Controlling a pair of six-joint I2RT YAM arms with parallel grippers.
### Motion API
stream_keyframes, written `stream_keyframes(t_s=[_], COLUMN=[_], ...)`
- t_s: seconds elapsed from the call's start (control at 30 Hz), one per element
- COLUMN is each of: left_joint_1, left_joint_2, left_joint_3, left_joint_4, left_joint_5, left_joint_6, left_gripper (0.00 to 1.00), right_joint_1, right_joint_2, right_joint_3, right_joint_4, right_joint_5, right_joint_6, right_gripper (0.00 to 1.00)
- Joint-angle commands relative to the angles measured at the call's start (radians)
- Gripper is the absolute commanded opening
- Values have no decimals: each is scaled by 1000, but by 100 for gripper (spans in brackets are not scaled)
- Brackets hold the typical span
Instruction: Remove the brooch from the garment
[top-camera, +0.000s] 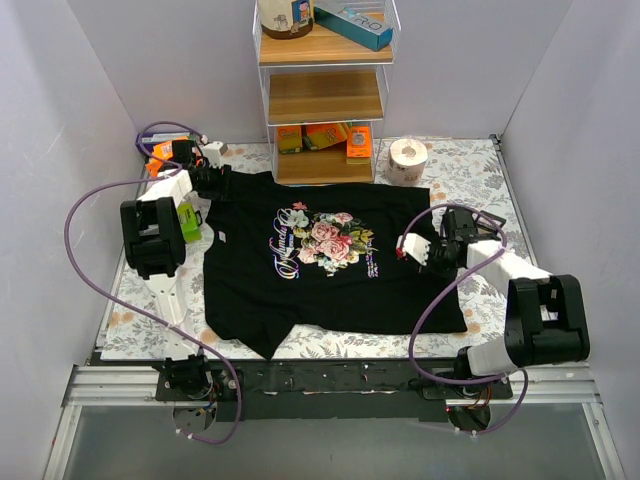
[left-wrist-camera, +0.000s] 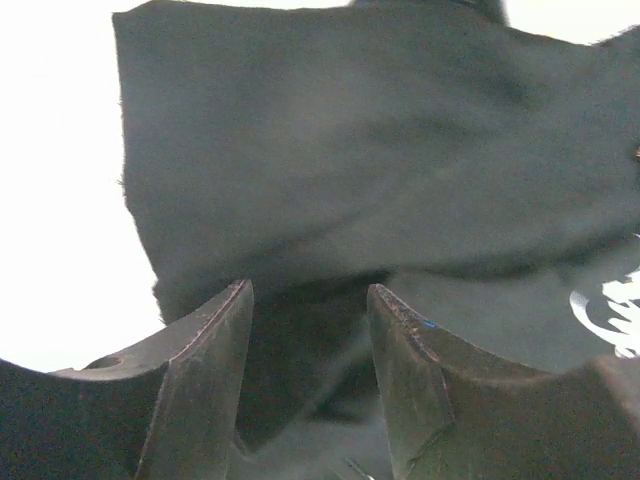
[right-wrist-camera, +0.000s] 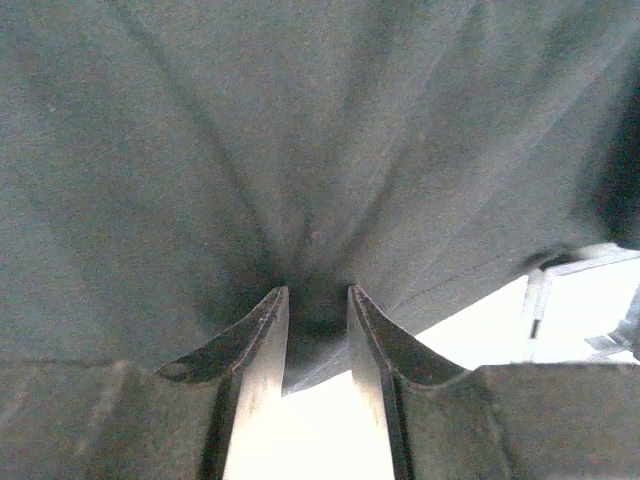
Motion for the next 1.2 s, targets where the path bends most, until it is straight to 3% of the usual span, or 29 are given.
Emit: stream_keyframes(t_s=[0.0,0.17,0.4,0.5,0.67,0.8,0.9,1.0,1.17], left_joint_1=[-8,-57,-68,-66,-28,-16,-13,-10,-13], left_joint_2=[-271,-380,-425,-439,-466,-581,-701,-800,-807], left_joint_3=[-95,-360,-505,-542,-653,-841,-953,-974,-757], left_joint_4=[-55,-144,-154,-193,-343,-388,-447,-466,-536], left_joint_5=[287,327,191,82,-102,-208,-242,-237,40], left_joint_6=[-23,-28,-86,-25,176,359,484,527,554], left_gripper=[50,47,43,42,38,35,34,34,39], right_joint_1=[-10,74,108,102,98,110,130,130,128], right_joint_2=[78,245,458,485,381,276,229,212,210], right_joint_3=[199,461,631,576,372,195,151,132,259], right_joint_4=[-303,-382,-310,-253,-224,-236,-242,-230,-244], right_joint_5=[-116,-283,-253,-162,-99,-104,-101,-109,-124], right_joint_6=[61,87,93,52,-27,-28,20,74,116], right_gripper=[39,44,41,40,38,39,38,38,38])
